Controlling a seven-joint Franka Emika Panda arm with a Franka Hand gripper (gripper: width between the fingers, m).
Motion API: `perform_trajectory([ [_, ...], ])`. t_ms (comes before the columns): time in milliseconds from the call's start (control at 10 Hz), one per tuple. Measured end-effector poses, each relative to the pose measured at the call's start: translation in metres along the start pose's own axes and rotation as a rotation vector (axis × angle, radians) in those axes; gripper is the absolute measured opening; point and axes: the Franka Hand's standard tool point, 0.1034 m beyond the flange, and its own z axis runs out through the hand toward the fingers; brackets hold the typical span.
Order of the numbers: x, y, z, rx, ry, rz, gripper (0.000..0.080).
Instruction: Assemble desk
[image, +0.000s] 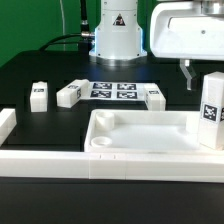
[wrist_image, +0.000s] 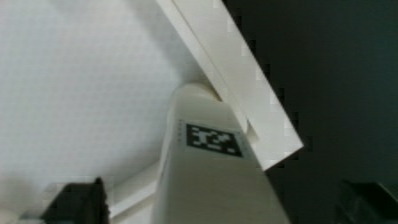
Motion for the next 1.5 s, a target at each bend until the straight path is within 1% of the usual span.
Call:
perform_trajectory([
  [200, 0.0001, 0.0015, 0.0021, 0.0, -0.003, -0.209, 0.0646],
  [400, -0.0023, -0.0015, 0.0023, 0.001, -0.004, -0.356, 0.0649],
  [900, 0.0014, 0.0034, 0.0022, -0.001, -0.003, -0.754, 0.0649],
  [1200, 0.0022, 0.0044, 0.0022, -0.003, -0.003, -0.955, 0.0649],
  [1400, 0.0034, 0.0061, 0.0021, -0.003, -0.003, -1.009, 0.0649],
  [1500, 0.0032, 0.006, 0.0022, -0.003, -0.003, -1.006, 0.0524],
])
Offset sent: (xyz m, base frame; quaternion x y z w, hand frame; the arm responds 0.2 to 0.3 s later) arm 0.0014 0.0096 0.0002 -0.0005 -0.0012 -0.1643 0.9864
